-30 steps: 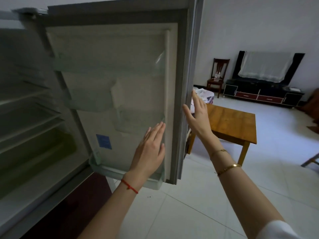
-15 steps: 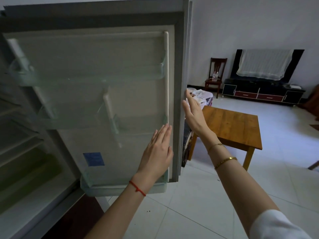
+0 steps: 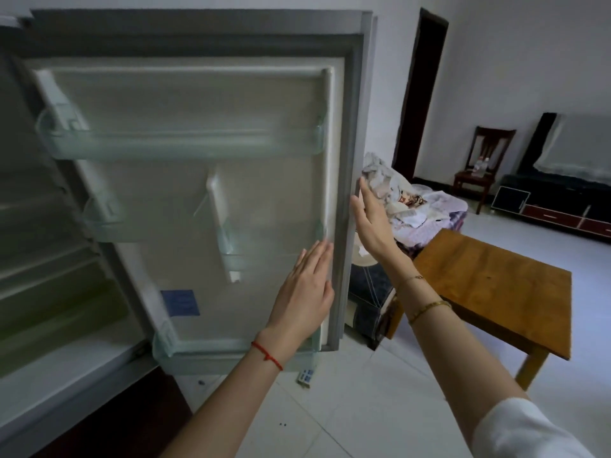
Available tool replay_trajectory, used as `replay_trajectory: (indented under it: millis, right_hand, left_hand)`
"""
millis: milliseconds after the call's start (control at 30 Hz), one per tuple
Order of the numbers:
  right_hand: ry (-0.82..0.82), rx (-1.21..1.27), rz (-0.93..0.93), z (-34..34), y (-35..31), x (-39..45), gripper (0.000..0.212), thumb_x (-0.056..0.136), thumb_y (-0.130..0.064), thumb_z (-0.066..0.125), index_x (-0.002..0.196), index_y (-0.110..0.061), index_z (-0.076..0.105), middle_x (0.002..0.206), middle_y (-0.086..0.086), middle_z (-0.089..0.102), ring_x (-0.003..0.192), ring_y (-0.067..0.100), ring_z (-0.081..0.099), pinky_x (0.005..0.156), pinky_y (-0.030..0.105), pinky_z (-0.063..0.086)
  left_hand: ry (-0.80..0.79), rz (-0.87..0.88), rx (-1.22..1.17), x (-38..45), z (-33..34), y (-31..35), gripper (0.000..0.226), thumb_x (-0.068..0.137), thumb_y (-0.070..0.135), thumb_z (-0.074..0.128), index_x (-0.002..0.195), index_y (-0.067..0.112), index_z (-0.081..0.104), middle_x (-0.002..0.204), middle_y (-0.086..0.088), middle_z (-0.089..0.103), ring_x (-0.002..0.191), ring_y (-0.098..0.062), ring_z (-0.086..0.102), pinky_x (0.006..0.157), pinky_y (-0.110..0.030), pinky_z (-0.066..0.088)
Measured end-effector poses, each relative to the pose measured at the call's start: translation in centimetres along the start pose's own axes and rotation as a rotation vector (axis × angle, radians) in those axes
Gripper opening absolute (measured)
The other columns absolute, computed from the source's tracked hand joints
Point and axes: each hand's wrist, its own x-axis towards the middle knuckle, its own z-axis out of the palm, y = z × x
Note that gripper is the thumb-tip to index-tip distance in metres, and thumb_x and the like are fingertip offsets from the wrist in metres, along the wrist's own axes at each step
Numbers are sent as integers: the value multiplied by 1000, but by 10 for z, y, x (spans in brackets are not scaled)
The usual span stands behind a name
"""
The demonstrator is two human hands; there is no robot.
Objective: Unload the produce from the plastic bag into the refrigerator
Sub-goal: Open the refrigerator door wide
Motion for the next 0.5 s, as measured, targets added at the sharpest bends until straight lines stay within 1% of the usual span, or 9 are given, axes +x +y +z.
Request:
replay_trajectory:
  millis: [133,300,400,500]
  right_hand:
    - [-53,32,-31,4,12,23,64,102,-48,32,155,-17,19,162,-1,22,149,16,19,123,43,18]
    - [-99,57,-56,5,25,45,70,99,-53,31,155,-14,19,162,1,23,149,18,20,122,46,20]
    - [-123,67,-78,4,29,53,69,100,-53,32,155,-14,18,162,2,22,149,19,21,122,46,20]
    - [-143,89,-89,2,34,56,70,99,-51,33,155,-12,18,161,2,22,149,19,21,122,41,20]
  left_hand:
    - [8,-52,24,19,13,0,63,100,17,41,155,14,12,164,1,10,150,-9,9,121,-25,-2]
    - [19,-116,65,38,26,0,62,99,17,40,155,14,13,164,1,11,150,-9,9,120,-23,-4]
    - [1,-156,80,43,32,-1,62,100,20,38,155,17,10,164,2,8,151,-10,6,123,-29,3]
    - [-13,-175,93,45,33,1,63,100,19,38,155,19,8,164,3,7,151,-9,5,124,-33,8]
